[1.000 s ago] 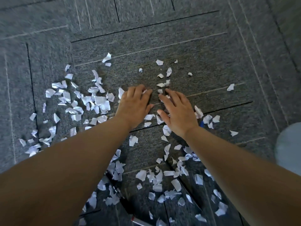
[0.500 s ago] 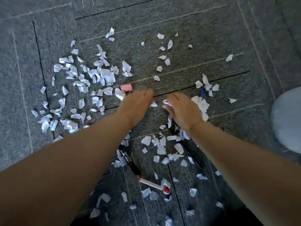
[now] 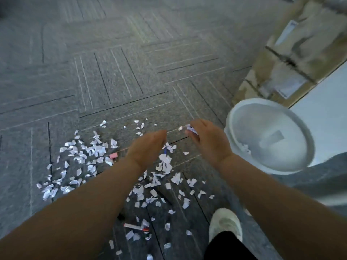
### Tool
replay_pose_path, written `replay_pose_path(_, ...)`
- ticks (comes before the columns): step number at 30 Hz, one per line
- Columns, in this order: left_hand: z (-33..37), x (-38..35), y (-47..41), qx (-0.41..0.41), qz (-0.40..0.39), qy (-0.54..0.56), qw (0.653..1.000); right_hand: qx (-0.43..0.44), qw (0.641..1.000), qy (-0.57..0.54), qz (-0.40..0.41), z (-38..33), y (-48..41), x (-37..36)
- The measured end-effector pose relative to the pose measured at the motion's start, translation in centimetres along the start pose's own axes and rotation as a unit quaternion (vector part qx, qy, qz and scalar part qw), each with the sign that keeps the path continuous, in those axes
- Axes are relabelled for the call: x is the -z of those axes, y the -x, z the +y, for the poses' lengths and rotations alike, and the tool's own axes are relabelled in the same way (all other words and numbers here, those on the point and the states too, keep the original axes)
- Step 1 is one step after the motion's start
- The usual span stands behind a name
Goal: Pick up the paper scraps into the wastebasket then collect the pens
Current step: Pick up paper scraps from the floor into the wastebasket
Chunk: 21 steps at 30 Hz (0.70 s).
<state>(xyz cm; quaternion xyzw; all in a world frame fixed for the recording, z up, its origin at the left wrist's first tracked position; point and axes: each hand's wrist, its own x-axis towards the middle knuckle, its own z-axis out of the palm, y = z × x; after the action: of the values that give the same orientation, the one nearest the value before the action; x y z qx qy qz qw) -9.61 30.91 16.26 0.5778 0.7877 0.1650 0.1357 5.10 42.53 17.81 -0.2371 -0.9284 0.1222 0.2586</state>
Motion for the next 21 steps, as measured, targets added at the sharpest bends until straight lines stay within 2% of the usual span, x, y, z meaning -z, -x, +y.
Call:
replay_pose_path(3,6.6,1.2,-2.6,-0.056,0.022,0.004,0.998,-0.042,0.998,0.04,0.025,3.1,0.6,5.9)
replay_pose_path(7,13.8,0.9,-6.1,-0.109,0.046,0.021,0.993,-0.162,0.984,0.068,0.015,8.4,2.0,10.5)
replay_pose_path(9,16.5,-0.1,-7.6,-0.122,0.029,0.029,0.992,-0.239,0.966,0.085,-0.05,10.9,3.2,11.2)
replay_pose_path(12,19.7,-1.9,-9.6,-0.116,-0.009,0.001,0.993,-0.309,0.916,0.134,-0.219,14.0,5.6,10.9)
replay_pose_path(13,20.5,-2.7,-10.2,-0.131,-0.011,-0.023,0.991,-0.314,0.908,0.142,-0.238,14.7,6.3,10.9)
replay_pose_path(15,21.8,-4.5,-11.2,-0.15,-0.017,-0.02,0.988,-0.318,0.912,0.142,-0.215,15.5,7.2,11.2)
replay_pose_path(18,22.6,-7.0,-12.7,-0.164,-0.073,-0.016,0.984,-0.305,0.929,0.127,-0.168,15.9,8.3,11.5)
replay_pose_path(21,22.1,-8.7,-13.3,-0.175,-0.208,-0.071,0.96,-0.3,0.93,0.114,-0.178,16.1,9.5,11.6)
